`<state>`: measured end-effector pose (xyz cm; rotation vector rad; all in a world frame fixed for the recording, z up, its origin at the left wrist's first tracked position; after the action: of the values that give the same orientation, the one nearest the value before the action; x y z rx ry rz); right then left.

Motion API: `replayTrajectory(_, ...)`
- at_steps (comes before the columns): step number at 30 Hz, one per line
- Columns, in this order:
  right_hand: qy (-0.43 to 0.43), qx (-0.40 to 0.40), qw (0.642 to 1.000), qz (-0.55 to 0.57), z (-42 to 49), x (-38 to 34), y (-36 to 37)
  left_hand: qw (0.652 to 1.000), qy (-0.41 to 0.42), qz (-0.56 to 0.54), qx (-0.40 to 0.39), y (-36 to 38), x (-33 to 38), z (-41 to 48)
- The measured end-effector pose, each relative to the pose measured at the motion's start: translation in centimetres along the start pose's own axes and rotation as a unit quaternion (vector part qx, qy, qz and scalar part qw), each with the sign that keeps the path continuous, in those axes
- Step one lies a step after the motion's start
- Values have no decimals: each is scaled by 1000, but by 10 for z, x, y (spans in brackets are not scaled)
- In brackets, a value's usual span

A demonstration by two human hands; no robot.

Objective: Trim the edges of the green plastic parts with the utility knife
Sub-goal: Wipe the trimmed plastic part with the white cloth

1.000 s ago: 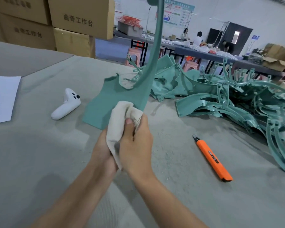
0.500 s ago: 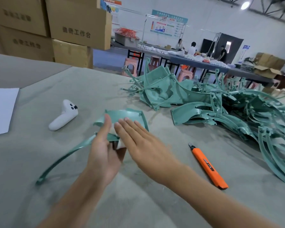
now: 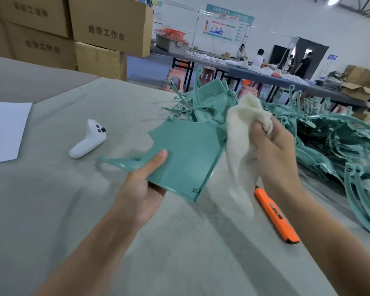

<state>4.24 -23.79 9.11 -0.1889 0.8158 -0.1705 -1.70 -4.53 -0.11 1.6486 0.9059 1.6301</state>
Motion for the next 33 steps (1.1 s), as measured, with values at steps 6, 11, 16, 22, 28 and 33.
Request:
replayTrajectory(6,123,2,989,77,-25,8,55,999,33,-22,-7,3,-3,2)
replayTrajectory(11,74,29,996,34,-66,7,73,995,96,20,12,5,4,-1)
replayTrajectory(16,85,-7,996,8,-108,10,77,987,147,49,43,9,5,-3)
replayTrajectory(22,200,139,954,176,-113,13,81,987,145,28,57,12,-4,-5)
replayTrajectory(28,121,181,972,92,-91,10,73,987,144,29,66,11,-7,-6)
replayTrajectory(33,62,189,980,9,-76,15,68,992,104,63,38,16,-23,-8)
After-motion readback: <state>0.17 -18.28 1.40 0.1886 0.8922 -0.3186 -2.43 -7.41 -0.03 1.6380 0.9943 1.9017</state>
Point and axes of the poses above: each hand's wrist, its own z-axis towards the middle knuckle, its own y-axis out of the palm, x = y × z, the point moved 4 cm from there along z, towards the middle knuckle, and after that the axes turned 10 degrees about -y, right-handed, at the moved point
